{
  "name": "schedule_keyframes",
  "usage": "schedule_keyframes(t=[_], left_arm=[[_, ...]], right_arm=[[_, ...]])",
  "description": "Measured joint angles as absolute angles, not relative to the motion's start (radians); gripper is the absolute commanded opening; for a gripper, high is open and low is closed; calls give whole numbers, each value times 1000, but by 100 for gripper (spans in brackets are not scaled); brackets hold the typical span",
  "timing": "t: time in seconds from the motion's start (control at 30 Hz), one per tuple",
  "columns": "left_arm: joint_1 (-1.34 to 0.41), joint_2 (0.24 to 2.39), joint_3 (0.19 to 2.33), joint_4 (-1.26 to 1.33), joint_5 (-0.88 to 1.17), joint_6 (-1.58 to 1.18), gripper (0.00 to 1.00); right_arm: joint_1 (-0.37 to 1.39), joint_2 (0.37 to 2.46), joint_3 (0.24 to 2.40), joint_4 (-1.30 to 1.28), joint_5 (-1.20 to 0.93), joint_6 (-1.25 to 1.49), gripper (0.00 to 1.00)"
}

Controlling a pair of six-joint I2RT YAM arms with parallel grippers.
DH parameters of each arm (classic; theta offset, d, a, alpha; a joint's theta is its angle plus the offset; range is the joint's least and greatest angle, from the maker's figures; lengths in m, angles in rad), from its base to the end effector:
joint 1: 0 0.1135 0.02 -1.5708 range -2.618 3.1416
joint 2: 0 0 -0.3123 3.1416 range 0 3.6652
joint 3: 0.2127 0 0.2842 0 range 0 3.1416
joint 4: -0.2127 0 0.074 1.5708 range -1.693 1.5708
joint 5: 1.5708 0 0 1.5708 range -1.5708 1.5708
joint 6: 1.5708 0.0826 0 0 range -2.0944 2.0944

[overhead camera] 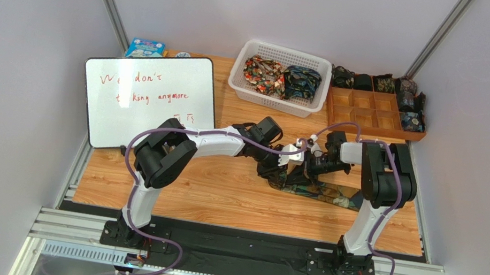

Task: Roll the ties
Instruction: Roll the tie at the center of the board.

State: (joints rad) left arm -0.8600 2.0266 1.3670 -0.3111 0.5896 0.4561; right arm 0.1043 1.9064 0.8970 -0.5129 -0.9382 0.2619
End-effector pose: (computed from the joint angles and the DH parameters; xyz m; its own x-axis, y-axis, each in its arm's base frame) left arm 0.2877 -0.4046 0.1534 -0.1157 0.6955 -0.7091 0.9866 -0.0023 -0.1632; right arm 0.3188 0.1003 0.0825 -0.9855 0.0508 0.1617 0.1602 0.5910 0.7906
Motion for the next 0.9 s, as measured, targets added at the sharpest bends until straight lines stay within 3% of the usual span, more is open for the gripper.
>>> schedule_keyframes(t=[0.07,0.2,0.3,0.37,0.63,0.73,0.77,0.83,0.87,0.9], left_arm=[[-860,2024,1361,-311,583,470,24],[-860,1995,1322,-303,562,505,22],[-860,1974,1301,-312,538,528,23],[-860,1967,1297,-323,521,538,23],[-859,1965,1302,-340,503,558,27],[-859,1965,1307,-351,496,563,30],[-859,1965,1309,-356,495,564,31],[-859,1966,1316,-375,490,568,33],[-859,1966,1318,-379,489,570,33],[-858,1966,1320,-384,488,573,33]], right_arm=[[108,1905,896,-503,-941,271,18],[106,1872,896,-521,-927,263,46],[85,1810,896,-545,-918,248,59],[68,1765,896,-555,-918,238,60],[117,1735,878,-527,-934,266,51],[153,1750,869,-498,-937,281,37],[162,1759,868,-489,-939,289,23],[170,1773,868,-477,-945,295,11],[170,1780,869,-472,-946,302,0],[170,1787,869,-469,-945,306,0]])
